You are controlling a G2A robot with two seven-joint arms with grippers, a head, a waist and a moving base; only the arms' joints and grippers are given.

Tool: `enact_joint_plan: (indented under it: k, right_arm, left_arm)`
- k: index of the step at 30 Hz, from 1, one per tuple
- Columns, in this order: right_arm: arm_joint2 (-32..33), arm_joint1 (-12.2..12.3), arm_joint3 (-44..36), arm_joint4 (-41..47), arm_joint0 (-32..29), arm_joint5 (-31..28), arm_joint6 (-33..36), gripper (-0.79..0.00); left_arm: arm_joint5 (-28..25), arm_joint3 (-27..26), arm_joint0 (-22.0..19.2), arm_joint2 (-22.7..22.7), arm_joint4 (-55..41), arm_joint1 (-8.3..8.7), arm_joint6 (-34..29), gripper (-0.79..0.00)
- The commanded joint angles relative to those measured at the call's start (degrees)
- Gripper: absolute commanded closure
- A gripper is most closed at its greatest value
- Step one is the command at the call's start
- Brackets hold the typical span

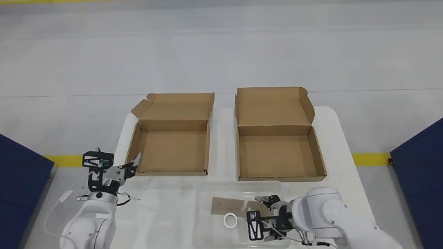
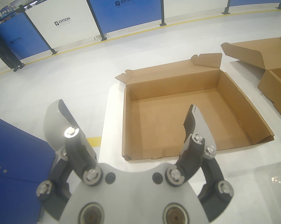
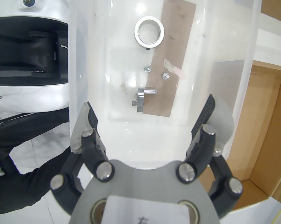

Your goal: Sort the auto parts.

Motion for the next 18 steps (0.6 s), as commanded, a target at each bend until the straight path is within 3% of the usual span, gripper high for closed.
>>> enact_joint_plan:
  k: [1, 12, 18]
  right_arm:
    - [-0.92, 0.16, 0.48, 0.23, 0.86, 0.31, 0.27, -0.785]
    - [-9.37, 1.68, 3.79, 5.08, 9.37, 3.41, 3.39, -0.785]
    - [-9.37, 1.68, 3.79, 5.08, 9.37, 3.41, 3.39, -0.785]
  left_arm:
    - [0.00, 0.00, 0.00, 0.00, 0.00, 0.00, 0.00, -0.785]
    - [0.00, 0.00, 0.00, 0.00, 0.00, 0.00, 0.00, -0.785]
    - [0.00, 0.00, 0.00, 0.00, 0.00, 0.00, 0.00, -0.785]
